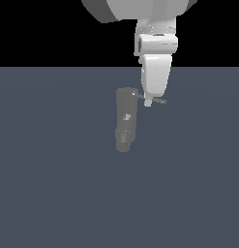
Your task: Turn on the faucet by rotating a designated handle.
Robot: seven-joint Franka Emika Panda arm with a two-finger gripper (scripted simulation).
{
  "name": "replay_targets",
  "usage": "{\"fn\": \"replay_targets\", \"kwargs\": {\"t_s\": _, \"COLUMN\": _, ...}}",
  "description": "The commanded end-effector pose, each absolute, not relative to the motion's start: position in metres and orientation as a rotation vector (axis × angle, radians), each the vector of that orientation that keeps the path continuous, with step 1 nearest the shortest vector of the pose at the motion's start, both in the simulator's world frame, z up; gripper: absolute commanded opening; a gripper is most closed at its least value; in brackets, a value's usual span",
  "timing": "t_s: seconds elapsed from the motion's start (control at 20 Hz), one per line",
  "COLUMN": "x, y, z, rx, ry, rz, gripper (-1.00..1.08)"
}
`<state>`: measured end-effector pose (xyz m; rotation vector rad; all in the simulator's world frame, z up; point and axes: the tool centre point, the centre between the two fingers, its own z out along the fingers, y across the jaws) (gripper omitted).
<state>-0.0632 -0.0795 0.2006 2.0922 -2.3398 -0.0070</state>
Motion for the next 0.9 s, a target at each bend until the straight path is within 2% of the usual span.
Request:
{"fn": "replay_targets", "kwargs": {"t_s": 0.0, "x": -0.055, "y": -0.093, "z": 0.201, "rx": 2.085, "ry": -2.350, "rz": 0.000, "gripper": -1.00}}
{"fn": "replay_targets", "kwargs": {"t_s": 0.85, "x": -0.017, "y": -0.150, "z": 0.201, "rx": 2.066, "ry": -2.367, "rz": 0.000, "gripper": -1.00}}
